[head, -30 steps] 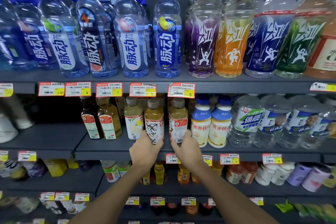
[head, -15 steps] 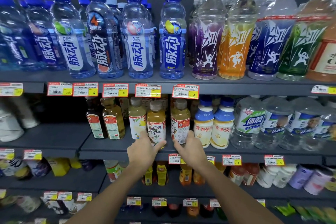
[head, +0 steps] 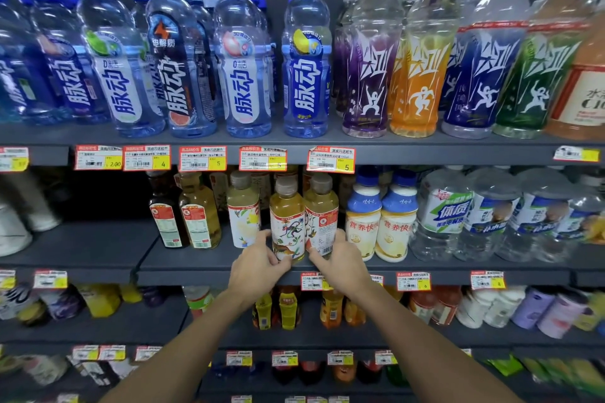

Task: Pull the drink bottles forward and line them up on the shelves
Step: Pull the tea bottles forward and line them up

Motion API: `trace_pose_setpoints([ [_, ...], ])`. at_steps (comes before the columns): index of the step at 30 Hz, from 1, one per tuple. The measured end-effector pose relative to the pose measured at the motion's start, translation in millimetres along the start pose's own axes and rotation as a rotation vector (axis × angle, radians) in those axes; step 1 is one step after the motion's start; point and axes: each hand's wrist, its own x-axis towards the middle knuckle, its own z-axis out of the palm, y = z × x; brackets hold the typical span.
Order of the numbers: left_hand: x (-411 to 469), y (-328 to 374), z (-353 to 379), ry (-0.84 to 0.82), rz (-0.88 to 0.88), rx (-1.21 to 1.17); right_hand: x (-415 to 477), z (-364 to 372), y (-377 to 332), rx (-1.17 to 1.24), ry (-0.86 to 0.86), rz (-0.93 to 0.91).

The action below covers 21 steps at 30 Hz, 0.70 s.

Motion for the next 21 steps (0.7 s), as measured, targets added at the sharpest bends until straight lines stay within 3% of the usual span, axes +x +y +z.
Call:
trace_pose_setpoints([
  [7,-12.9,17.6,13.8,0.158,-0.159,0.024,-4.1,-14.7,-5.6,0.039,-0.081,0.022],
  [16,4.8,3.6,0.8,0.032,-0.051,0.045,-8.2,-7.2,-21.8,0.071,0.049,0.104],
  [21,2.0,2.6,1.0,0.115,-0.06,0.075,-3.6,-17.6,-17.9,0.148,-0.191,0.074],
])
